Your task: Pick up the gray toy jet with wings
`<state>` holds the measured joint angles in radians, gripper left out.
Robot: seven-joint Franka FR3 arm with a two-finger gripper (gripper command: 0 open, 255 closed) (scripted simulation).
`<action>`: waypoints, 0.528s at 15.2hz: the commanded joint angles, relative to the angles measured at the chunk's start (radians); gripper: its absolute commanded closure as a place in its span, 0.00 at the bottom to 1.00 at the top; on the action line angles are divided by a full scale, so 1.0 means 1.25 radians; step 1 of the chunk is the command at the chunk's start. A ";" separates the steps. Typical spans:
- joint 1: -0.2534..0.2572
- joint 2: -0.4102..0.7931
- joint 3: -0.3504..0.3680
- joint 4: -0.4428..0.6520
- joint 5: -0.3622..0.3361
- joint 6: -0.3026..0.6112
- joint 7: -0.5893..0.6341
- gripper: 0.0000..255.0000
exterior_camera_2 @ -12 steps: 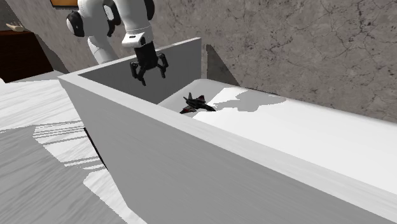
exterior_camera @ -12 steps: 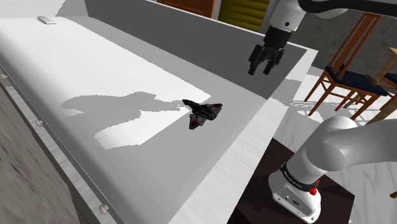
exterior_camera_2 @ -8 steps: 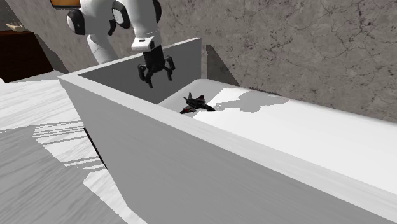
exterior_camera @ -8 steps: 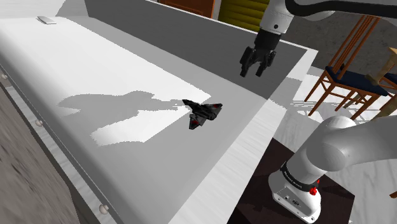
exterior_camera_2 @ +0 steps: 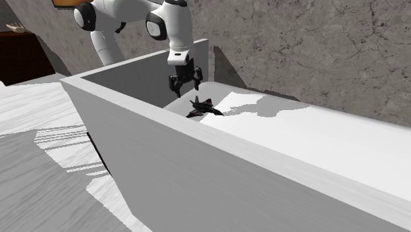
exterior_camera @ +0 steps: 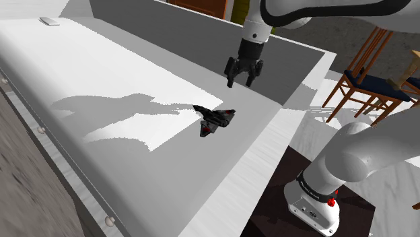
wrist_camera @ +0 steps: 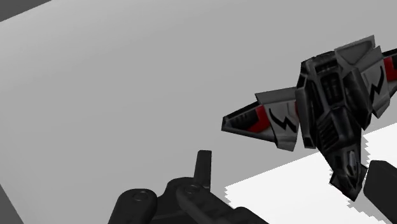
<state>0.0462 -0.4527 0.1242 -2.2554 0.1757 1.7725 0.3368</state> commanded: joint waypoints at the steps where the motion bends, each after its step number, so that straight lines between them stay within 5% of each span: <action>1: 0.007 0.062 0.024 0.022 0.007 0.031 0.030 0.00; 8: 0.030 0.275 0.085 0.153 -0.001 0.084 0.129 0.00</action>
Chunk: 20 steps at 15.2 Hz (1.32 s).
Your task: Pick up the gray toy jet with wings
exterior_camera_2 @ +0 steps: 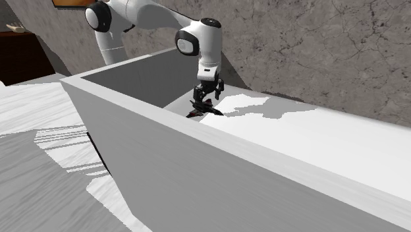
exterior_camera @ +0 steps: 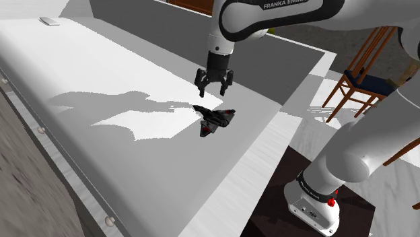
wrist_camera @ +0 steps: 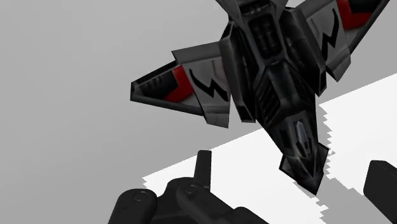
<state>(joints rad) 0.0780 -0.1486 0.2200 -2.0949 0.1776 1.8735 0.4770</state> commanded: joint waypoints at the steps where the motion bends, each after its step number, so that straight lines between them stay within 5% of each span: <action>1: 0.008 0.063 0.016 0.047 -0.007 0.007 0.031 0.00; 3: 0.016 0.120 0.026 0.089 -0.015 0.014 0.057 0.00; 12: 0.019 0.145 0.028 0.035 -0.017 0.092 0.050 0.00; 13: 0.019 0.145 0.028 0.036 -0.017 0.092 0.051 1.00; 20: 0.019 0.147 0.028 0.037 -0.017 0.092 0.051 1.00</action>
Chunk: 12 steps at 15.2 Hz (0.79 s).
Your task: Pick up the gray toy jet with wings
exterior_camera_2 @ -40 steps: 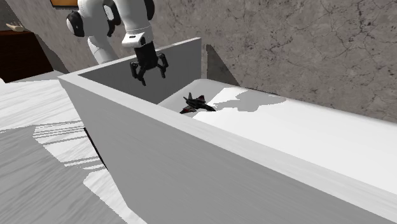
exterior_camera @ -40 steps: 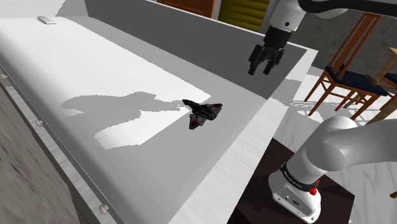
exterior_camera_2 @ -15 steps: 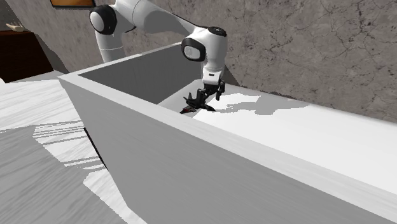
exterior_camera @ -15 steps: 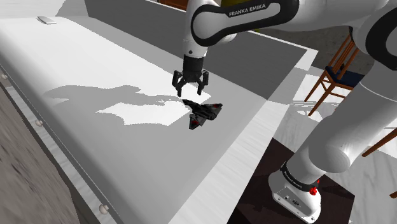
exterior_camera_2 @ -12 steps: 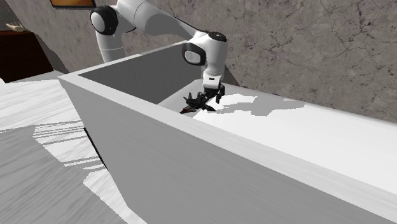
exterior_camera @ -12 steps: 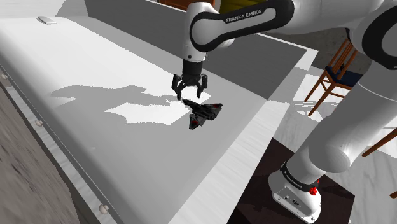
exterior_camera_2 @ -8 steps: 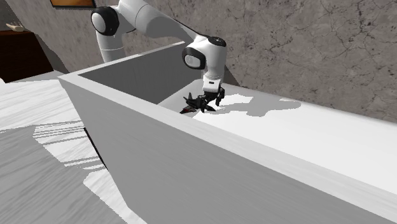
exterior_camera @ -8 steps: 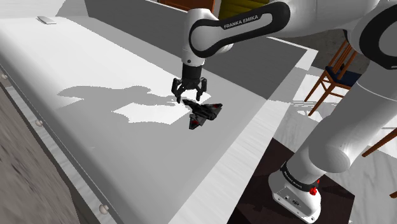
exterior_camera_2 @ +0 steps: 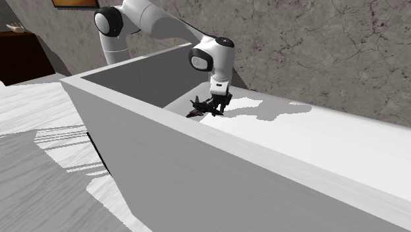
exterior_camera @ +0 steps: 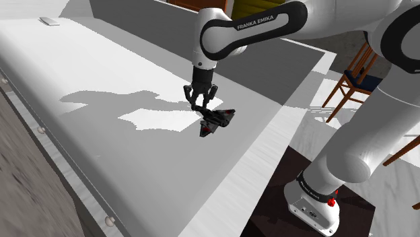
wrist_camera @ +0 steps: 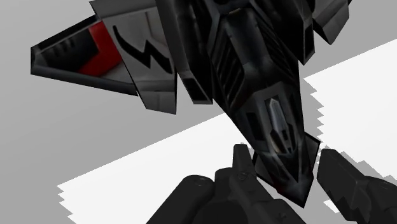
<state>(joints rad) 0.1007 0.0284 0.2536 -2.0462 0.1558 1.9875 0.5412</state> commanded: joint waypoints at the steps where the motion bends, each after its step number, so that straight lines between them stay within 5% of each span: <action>1: 0.001 0.003 0.001 -0.003 0.001 0.000 -0.001 1.00; 12: -0.002 -0.028 -0.002 0.069 0.003 -0.103 0.008 1.00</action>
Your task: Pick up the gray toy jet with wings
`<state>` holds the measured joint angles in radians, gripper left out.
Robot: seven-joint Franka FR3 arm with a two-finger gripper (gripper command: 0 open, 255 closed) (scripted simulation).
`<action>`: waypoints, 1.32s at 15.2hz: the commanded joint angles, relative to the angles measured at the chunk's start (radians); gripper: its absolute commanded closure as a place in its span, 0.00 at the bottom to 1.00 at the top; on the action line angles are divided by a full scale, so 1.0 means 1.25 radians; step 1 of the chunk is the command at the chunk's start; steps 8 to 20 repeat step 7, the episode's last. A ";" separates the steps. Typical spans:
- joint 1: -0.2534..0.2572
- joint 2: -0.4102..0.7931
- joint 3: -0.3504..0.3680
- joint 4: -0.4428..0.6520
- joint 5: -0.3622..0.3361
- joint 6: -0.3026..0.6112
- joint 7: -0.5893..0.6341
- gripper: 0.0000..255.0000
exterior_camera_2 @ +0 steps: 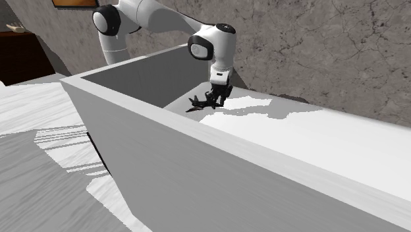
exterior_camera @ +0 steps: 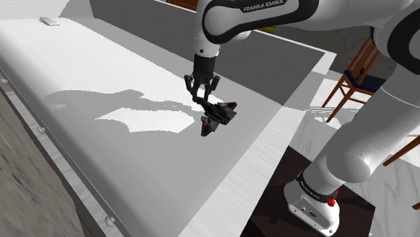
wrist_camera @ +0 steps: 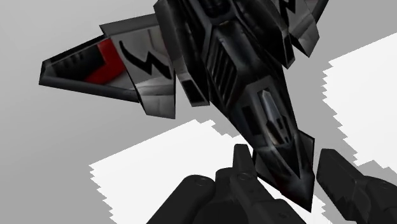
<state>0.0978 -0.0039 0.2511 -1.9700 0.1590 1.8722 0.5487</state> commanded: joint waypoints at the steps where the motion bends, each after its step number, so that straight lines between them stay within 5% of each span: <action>1: 0.000 -0.004 0.000 0.017 0.000 -0.021 0.003 1.00; 20: -0.001 -0.012 -0.001 0.053 0.000 -0.064 0.008 1.00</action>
